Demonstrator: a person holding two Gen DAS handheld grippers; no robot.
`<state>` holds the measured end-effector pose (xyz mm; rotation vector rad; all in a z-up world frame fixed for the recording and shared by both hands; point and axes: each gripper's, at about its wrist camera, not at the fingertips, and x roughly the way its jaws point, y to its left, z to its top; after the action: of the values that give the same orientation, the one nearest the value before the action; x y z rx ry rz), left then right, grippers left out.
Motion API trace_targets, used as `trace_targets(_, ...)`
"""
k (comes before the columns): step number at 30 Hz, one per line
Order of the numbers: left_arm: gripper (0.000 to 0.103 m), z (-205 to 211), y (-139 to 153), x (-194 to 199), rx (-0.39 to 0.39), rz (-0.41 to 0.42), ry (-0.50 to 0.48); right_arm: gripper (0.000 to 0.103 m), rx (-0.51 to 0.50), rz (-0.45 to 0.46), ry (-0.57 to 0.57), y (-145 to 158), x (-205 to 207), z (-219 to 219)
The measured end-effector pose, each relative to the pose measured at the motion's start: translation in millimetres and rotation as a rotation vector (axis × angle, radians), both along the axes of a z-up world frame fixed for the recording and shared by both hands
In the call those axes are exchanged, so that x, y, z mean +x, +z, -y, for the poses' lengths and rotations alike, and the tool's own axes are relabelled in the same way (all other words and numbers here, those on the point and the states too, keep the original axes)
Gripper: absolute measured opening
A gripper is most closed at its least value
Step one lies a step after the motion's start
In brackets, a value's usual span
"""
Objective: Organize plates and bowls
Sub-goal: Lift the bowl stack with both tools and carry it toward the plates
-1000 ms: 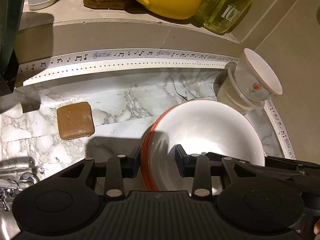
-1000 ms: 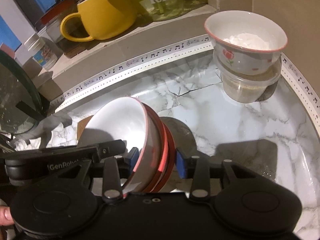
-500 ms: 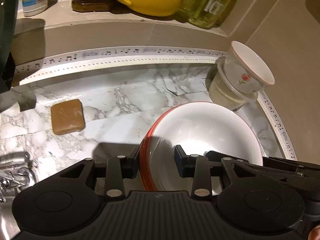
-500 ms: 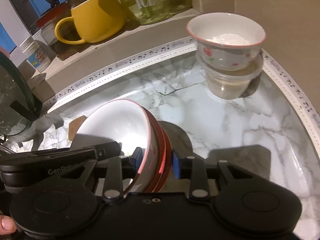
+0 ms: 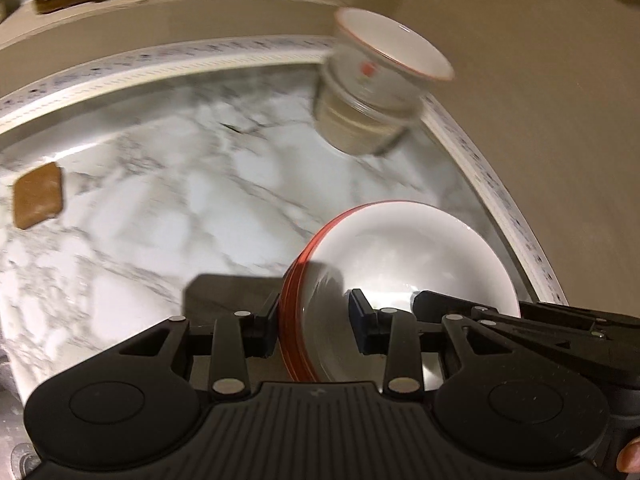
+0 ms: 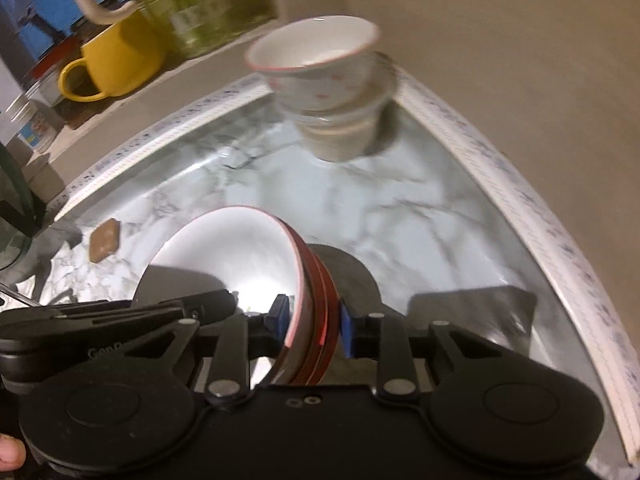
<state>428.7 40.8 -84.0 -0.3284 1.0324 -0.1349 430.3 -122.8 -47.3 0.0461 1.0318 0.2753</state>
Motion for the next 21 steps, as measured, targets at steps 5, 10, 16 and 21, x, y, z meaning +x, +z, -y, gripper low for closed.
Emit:
trace_targets(5,0.034,32.4,0.0,-10.3,-0.008,-0.013,-0.062,0.027,-0.004,-0.008,-0.052,2.4,-19.0,29.9)
trace_targets(10,0.034,62.7,-1.6,-24.7,-0.02,-0.026,-0.114,0.025,-0.015,-0.015,-0.103,6.5,-39.9,58.3)
trace_targets(16,0.034,89.1,-1.2,-44.0,-0.031,-0.041,-0.159,0.025,-0.026,-0.013,-0.148,8.2,-68.3,84.8)
trace_targets(21,0.034,107.2,-0.7,-57.5,-0.025,-0.047,-0.203,0.025,-0.031,-0.025,-0.173,8.8,-87.1,99.6)
